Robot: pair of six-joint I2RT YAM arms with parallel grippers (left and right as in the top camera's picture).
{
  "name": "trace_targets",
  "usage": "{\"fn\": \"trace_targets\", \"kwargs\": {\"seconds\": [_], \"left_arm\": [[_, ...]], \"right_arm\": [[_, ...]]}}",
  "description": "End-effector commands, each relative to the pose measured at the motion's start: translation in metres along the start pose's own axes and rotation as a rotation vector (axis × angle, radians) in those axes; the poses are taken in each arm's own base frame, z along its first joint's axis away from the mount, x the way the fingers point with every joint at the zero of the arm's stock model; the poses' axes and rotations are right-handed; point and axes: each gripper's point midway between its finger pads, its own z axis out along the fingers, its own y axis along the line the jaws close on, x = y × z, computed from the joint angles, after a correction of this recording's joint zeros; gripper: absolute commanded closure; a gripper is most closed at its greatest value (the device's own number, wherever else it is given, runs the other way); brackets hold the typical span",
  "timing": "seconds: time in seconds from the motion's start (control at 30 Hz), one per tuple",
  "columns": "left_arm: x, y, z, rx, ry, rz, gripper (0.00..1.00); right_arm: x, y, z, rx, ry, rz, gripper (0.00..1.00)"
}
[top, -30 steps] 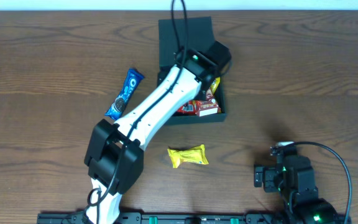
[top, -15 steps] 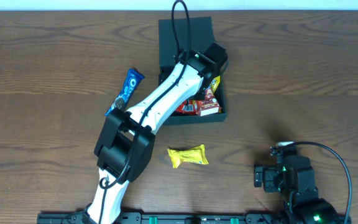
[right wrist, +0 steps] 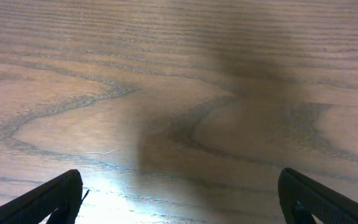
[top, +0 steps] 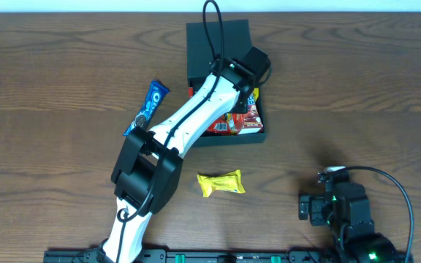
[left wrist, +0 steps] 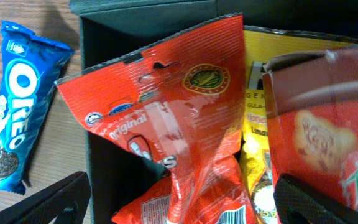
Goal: Pack container
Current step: 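Open the left gripper and push the Hello Panda box down, then move the left gripper to the blue Oreo pack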
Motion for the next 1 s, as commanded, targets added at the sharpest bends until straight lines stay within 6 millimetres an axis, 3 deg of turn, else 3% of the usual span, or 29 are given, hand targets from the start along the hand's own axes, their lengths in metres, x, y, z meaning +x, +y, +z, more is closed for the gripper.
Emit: {"fn": "trace_targets", "kwargs": {"seconds": [0.0,0.17,0.37,0.47,0.73,0.87,0.97], "left_arm": [[0.005,-0.008,0.006,0.021,0.020,0.048,0.05],[0.005,-0.013,0.005,0.031,0.011,0.068,0.04],[0.001,0.009,-0.006,-0.066,-0.015,0.082,0.05],[-0.006,0.027,-0.026,-0.110,-0.056,0.073,0.05],[-0.019,0.053,-0.085,-0.075,-0.160,0.025,0.05],[-0.016,0.084,-0.105,-0.176,-0.186,0.037,0.05],[-0.005,0.096,-0.105,-0.203,-0.146,0.053,0.05]], "right_arm": [[0.000,-0.001,0.000,0.002,-0.003,0.019,0.01],[0.000,-0.001,0.000,0.002,-0.003,0.019,0.01],[0.000,-0.001,0.000,0.002,-0.003,0.019,0.01],[0.000,-0.001,0.000,0.002,-0.003,0.019,0.01],[0.000,-0.001,0.000,0.003,-0.003,0.019,0.01],[0.000,-0.001,0.000,0.002,-0.003,0.019,0.01],[0.000,-0.001,0.000,0.003,-0.003,0.019,0.01]]}}
